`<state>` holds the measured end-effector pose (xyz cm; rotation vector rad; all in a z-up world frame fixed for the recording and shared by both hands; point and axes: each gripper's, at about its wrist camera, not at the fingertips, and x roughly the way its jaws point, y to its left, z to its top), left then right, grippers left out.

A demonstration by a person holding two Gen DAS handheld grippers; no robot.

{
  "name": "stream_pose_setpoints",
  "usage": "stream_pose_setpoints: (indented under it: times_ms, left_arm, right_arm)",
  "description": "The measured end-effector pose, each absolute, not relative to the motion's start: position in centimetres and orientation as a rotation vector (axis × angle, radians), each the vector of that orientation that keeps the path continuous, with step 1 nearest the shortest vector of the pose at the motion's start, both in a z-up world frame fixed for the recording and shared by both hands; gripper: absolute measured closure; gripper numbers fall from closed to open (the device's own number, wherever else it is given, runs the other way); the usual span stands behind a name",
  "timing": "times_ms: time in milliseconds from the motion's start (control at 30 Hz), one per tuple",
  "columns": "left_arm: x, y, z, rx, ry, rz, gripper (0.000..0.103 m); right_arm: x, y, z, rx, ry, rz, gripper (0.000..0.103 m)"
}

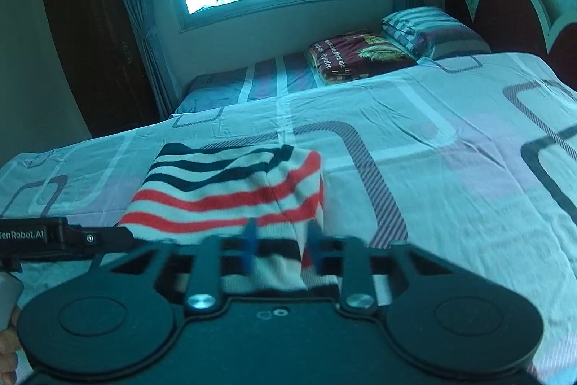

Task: Fold small clothes
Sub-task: 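Press the folded sweater strip flat and open the right gripper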

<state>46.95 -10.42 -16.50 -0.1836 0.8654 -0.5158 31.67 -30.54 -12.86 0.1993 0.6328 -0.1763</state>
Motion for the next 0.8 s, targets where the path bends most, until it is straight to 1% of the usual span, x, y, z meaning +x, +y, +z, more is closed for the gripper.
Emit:
stream_pose_setpoints:
  times_ms: [133, 200, 233, 267, 400, 433, 467, 533, 567, 600, 667, 700, 800]
  left_arm:
    - [48.1, -11.7, -17.7, -0.156, 0.88, -0.513, 0.01]
    - [48.7, -12.1, -19.9, -0.134, 0.943, -0.495, 0.01]
    - [48.8, -11.9, -20.7, -0.166, 0.95, -0.498, 0.009]
    - [48.9, -11.6, -20.9, -0.2, 0.955, -0.497, 0.009]
    - [48.8, -11.7, -20.2, -0.19, 0.947, -0.499, 0.009]
    - [48.9, -11.6, -20.0, -0.196, 0.949, -0.498, 0.009]
    - [49.0, -11.5, -19.9, -0.207, 0.95, -0.495, 0.009]
    - [49.2, -11.1, -19.7, -0.229, 0.954, -0.489, 0.009]
    - [49.4, -11.0, -19.8, -0.238, 0.966, -0.489, 0.009]
    - [49.6, -11.0, -20.0, -0.25, 0.984, -0.489, 0.009]
    - [50.0, -11.0, -20.4, -0.284, 1.018, -0.499, 0.009]
    - [50.0, -11.1, -20.5, -0.291, 1.022, -0.501, 0.009]
    - [50.0, -11.4, -20.6, -0.284, 1.021, -0.515, 0.009]
  right_arm:
    - [32.7, -30.5, -13.3, 0.198, 0.627, -0.165, 0.081]
    - [33.6, -30.4, -14.7, 0.162, 0.69, -0.172, 0.08]
    - [34.1, -30.5, -15.7, 0.143, 0.738, -0.175, 0.08]
    - [33.9, -30.5, -16.1, 0.131, 0.727, -0.174, 0.079]
    - [33.2, -31.3, -15.8, 0.164, 0.714, -0.155, 0.076]
    - [33.1, -31.6, -15.6, 0.186, 0.71, -0.152, 0.072]
    - [32.9, -31.8, -15.4, 0.205, 0.704, -0.149, 0.071]
    - [32.7, -32.1, -15.0, 0.23, 0.69, -0.141, 0.071]
    - [32.7, -32.3, -14.9, 0.24, 0.686, -0.137, 0.069]
    - [32.8, -32.5, -14.8, 0.252, 0.687, -0.132, 0.066]
    - [32.9, -32.9, -14.7, 0.285, 0.686, -0.127, 0.033]
    - [32.9, -33.1, -14.7, 0.3, 0.676, -0.129, 0.03]
    - [33.3, -33.4, -14.8, 0.304, 0.684, -0.135, 0.031]
